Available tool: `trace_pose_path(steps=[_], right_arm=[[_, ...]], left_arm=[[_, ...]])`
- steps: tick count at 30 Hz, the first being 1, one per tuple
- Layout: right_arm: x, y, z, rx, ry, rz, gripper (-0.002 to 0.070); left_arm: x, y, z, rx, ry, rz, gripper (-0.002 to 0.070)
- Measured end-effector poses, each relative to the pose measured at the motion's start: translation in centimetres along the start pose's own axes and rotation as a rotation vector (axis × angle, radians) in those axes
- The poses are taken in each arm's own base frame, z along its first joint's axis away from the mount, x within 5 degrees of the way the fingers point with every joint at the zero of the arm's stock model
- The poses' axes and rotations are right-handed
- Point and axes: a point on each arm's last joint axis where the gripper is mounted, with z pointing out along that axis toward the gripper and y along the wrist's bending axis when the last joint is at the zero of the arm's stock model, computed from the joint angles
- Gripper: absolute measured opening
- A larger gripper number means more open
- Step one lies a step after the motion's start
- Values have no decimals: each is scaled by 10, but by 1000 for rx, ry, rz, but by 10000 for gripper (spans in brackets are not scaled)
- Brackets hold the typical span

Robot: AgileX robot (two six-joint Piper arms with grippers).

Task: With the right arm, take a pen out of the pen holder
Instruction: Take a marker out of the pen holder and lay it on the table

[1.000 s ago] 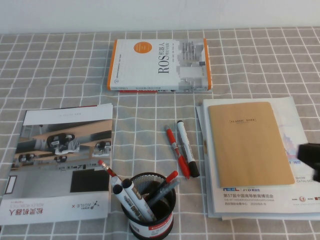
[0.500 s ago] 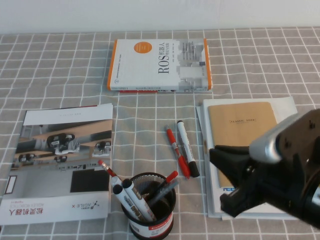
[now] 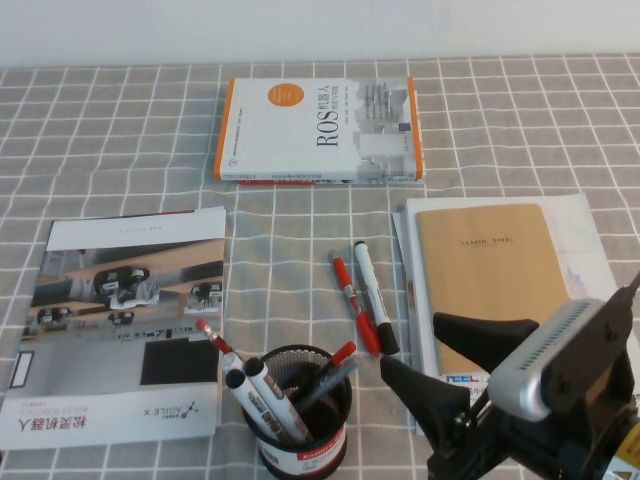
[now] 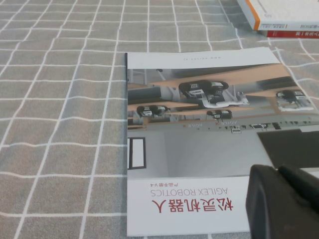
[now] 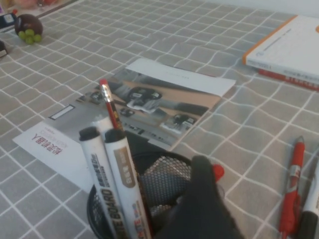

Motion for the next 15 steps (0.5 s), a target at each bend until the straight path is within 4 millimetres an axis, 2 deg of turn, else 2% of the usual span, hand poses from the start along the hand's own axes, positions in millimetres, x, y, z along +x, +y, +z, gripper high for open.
trace_pose_path(steps=[5,11,15], right_arm=[[14,-1,4,-18,-33,11,466],[33,1,6,-93,-187,-61,469],[52,1,15,-99,-150,-92,470]], left_arm=[[0,0,0,0,0,0,-3],[0,0,0,0,0,0,-3],[0,0,0,0,0,0,-3]])
